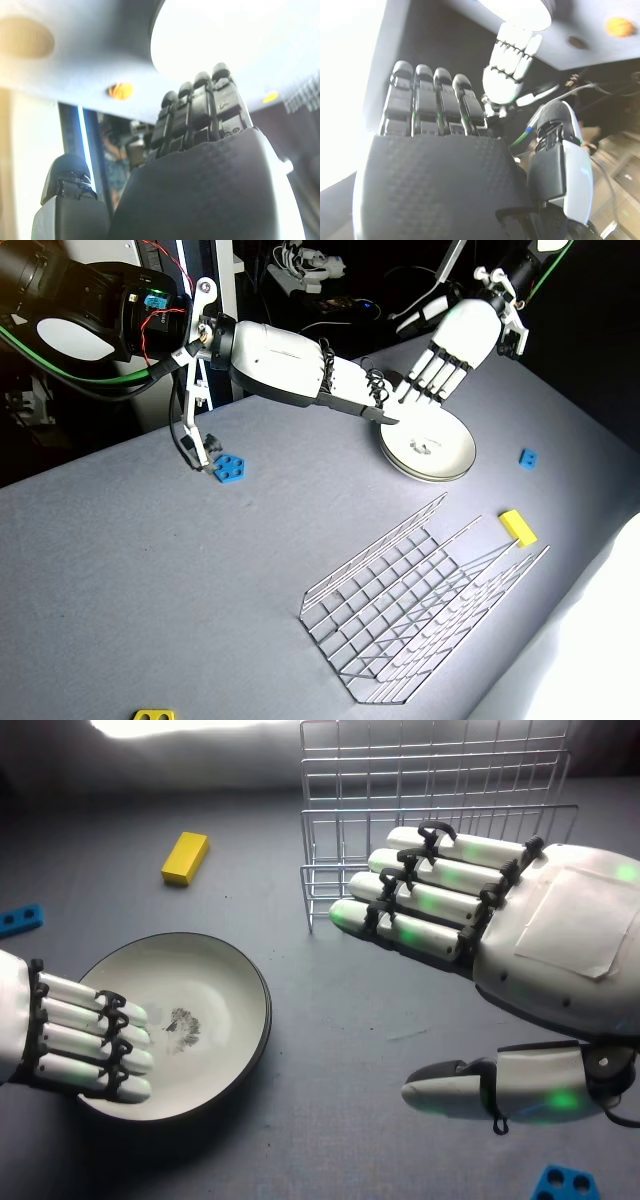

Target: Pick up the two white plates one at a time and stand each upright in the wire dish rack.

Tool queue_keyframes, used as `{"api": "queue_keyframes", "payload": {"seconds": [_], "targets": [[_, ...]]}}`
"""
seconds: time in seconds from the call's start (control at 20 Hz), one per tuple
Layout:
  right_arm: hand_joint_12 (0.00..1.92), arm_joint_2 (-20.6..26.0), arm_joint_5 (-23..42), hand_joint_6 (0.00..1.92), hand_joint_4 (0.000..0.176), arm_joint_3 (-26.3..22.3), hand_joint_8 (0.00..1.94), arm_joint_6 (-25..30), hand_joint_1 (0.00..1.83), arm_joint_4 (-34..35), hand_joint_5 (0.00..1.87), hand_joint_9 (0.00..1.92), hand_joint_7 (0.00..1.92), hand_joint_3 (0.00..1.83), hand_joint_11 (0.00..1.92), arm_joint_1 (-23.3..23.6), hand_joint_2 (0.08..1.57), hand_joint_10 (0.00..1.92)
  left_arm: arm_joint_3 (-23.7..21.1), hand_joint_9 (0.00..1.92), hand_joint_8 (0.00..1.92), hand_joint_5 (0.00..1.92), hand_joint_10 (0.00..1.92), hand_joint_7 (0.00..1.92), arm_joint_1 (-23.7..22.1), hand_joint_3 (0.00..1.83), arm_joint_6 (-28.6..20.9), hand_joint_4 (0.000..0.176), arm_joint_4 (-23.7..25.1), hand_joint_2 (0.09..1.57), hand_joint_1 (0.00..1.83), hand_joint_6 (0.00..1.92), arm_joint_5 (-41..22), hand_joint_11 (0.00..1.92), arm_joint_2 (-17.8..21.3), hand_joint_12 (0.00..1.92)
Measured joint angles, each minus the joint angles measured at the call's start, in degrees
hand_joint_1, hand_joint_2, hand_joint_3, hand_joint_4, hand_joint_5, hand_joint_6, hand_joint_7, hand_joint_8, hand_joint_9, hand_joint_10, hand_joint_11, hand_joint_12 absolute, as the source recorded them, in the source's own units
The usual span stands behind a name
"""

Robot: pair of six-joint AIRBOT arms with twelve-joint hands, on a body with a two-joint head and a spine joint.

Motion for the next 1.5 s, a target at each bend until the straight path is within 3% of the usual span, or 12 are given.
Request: {"api": "queue_keyframes", "payload": {"seconds": [0.9, 1.5], "targets": [[0.00, 0.00, -0.37, 0.00, 0.000, 0.00, 0.00, -0.17, 0.00, -0.33, 0.00, 0.00, 0.00, 0.01, 0.00, 0.00, 1.11, 0.00, 5.51, 0.00, 0.00, 0.03, 0.00, 0.00, 4.17, 0.01, -0.42, 0.000, -1.70, 1.06, 0.00, 0.01, 5.97, 0.00, -2.78, 0.00], [0.00, 0.00, -0.33, 0.00, 0.000, 0.00, 0.00, -0.39, 0.00, -0.33, 0.00, 0.00, 0.00, 0.00, 0.00, -0.02, 1.10, 0.00, 6.05, 0.00, 0.00, 0.00, 0.00, 0.00, 5.99, 0.00, -0.39, 0.000, -2.40, 1.05, 0.00, 0.00, 6.01, 0.00, -3.76, 0.00]]}}
